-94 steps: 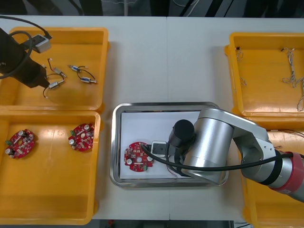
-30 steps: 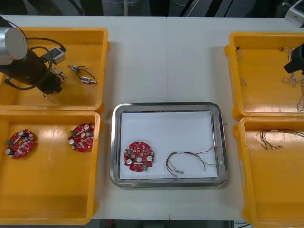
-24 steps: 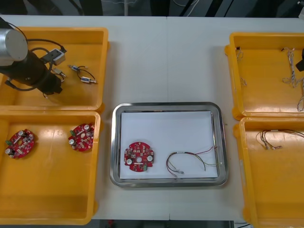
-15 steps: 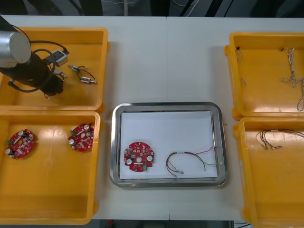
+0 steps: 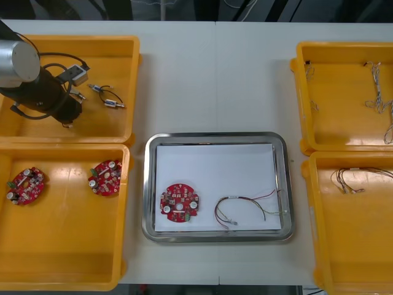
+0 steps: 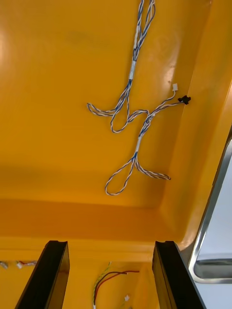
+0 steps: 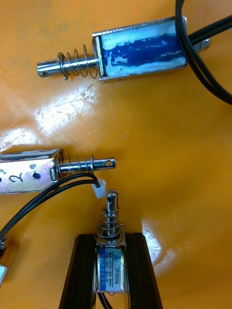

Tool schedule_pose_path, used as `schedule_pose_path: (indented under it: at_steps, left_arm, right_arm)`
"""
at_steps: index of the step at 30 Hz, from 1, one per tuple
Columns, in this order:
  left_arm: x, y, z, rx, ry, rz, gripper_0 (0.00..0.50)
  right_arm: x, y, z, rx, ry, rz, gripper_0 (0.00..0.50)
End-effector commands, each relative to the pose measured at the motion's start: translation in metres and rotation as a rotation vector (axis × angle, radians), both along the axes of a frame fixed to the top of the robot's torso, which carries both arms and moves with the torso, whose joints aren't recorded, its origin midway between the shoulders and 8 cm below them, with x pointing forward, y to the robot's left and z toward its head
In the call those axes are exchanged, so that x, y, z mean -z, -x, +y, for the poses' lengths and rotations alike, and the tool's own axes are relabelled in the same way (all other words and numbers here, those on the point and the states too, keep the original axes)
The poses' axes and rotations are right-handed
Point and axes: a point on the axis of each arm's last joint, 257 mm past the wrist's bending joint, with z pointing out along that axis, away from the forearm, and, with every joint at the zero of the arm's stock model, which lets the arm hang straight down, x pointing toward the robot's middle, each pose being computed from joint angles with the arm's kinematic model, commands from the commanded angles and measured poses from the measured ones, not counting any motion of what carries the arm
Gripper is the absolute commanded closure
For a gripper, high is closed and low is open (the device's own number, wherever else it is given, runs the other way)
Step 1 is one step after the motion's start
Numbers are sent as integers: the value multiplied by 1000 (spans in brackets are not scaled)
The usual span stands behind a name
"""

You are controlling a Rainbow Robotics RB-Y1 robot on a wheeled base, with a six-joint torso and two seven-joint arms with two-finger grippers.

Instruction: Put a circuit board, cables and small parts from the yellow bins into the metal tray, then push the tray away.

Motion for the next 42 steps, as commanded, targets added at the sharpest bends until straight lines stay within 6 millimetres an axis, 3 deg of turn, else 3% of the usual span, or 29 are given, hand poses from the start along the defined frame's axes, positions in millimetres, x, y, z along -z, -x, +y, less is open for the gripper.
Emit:
schedule_pose_path:
  at_steps: [1, 10, 16, 29, 37, 42]
  left_arm:
    - [-21, -14, -19, 83, -22, -43, 500]
    - [-33, -16, -12, 57, -11, -59, 500]
    - [-53, -5, -8, -13, -3, -39, 500]
    - [-90, 38, 0, -201, 2, -11, 500]
    - [-101, 72, 6, -313, 14, -18, 500]
    - [-103, 90, -3, -354, 34, -20, 500]
  right_arm:
    - [-27, -19, -8, 51, -46, -101, 0]
    - [-9, -42, -10, 85, -121, -132, 0]
    - [6, -56, -10, 122, -167, -123, 0]
    - [45, -66, -12, 144, -164, -89, 0]
    - [63, -67, -13, 161, -196, -82, 0]
    - [68, -70, -14, 150, -173, -84, 0]
